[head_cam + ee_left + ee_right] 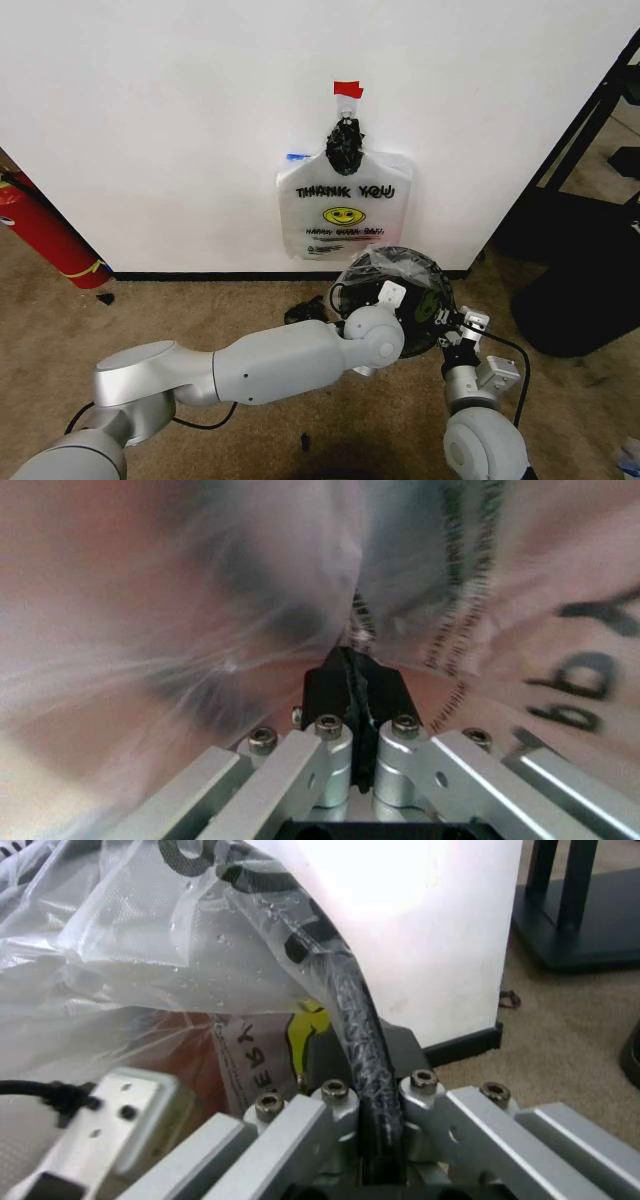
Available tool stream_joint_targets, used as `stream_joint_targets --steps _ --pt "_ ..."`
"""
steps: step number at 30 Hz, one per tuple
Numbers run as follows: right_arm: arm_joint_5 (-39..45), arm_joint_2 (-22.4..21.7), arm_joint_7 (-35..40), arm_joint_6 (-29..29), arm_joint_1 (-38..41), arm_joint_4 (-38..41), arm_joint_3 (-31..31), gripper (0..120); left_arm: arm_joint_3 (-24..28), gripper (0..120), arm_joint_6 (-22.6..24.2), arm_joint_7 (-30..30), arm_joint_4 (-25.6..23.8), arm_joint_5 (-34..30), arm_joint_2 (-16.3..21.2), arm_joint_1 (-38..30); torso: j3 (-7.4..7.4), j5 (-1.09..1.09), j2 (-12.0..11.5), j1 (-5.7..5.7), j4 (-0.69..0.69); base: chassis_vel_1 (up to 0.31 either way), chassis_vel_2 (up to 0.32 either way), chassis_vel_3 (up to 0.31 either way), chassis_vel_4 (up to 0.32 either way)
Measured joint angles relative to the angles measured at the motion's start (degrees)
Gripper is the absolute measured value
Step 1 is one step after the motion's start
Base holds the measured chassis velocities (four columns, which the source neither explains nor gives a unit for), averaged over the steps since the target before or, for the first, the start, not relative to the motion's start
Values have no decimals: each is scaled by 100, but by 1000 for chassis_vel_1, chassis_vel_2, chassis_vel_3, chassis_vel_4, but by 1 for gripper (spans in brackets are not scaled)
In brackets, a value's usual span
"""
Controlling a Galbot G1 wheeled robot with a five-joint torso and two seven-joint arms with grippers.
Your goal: Pick up the garbage bag from the wall and place it over the trash bin.
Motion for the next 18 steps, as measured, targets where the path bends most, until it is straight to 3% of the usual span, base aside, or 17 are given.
stream_joint_targets --steps 18 --pt "-146 -44 -51 -20 -256 297 -111 0 -5 0 -36 63 523 164 -307 28 0 0 0 0 0 0 0 0 0"
